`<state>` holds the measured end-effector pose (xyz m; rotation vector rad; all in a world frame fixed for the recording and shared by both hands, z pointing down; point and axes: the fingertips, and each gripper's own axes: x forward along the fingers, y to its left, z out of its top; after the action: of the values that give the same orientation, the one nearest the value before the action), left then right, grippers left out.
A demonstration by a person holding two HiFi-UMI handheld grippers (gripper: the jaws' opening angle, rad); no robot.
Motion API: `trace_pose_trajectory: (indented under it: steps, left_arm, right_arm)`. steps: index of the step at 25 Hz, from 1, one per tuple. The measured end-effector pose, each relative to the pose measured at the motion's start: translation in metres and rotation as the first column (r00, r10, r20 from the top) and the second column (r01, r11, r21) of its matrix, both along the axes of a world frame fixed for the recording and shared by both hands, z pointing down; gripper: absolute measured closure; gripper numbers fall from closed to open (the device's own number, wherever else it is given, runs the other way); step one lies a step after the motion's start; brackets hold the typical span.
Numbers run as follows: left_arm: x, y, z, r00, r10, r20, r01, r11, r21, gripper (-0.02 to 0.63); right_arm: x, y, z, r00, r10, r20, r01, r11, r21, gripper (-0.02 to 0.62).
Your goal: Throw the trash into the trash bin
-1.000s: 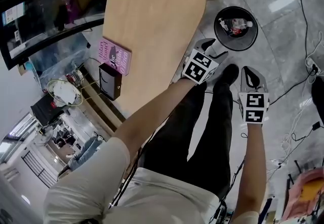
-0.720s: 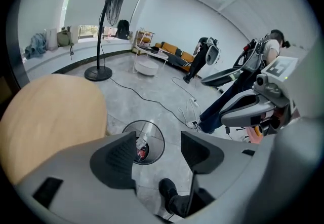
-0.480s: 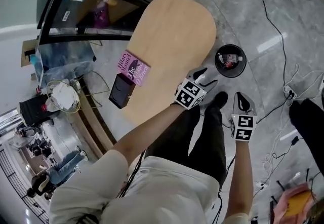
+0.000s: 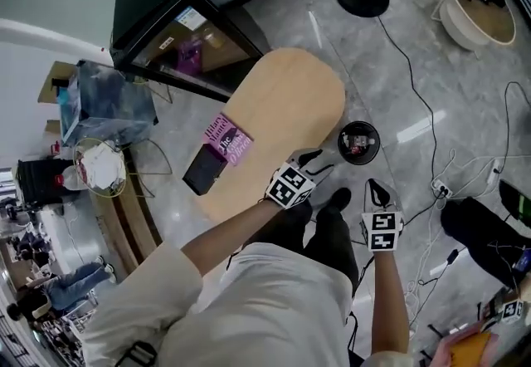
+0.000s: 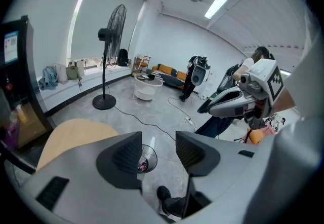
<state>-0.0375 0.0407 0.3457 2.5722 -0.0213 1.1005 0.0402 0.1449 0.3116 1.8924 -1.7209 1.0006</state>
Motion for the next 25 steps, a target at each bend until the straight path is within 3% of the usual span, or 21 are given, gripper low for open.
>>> trace_pose_trajectory:
  steps: [7,12,25]
  left_arm:
    - [0.000,-0.009,-0.095,0.996,0.012,-0.093,-0.008,0.999,0.046,0.425]
    - [-0.004,-0.018,-0.150,0.986,-0.013,-0.165,0.019,0.999,0.037,0.435]
    - [-0.023,-0.036,-0.262,0.951,-0.028,-0.308,0.056,0.995,0.082,0.567]
  right_arm:
    - [0.011,-0.006,-0.085,0.996,0.064,-0.056,-0.058,0.993,0.105,0.584]
    - [0.010,-0.004,-0.133,0.995,0.062,-0.084,-0.049,0.987,0.151,0.584]
    - [0.008,-0.003,-0.239,0.990,0.089,-0.110,-0.052,0.951,0.306,0.584]
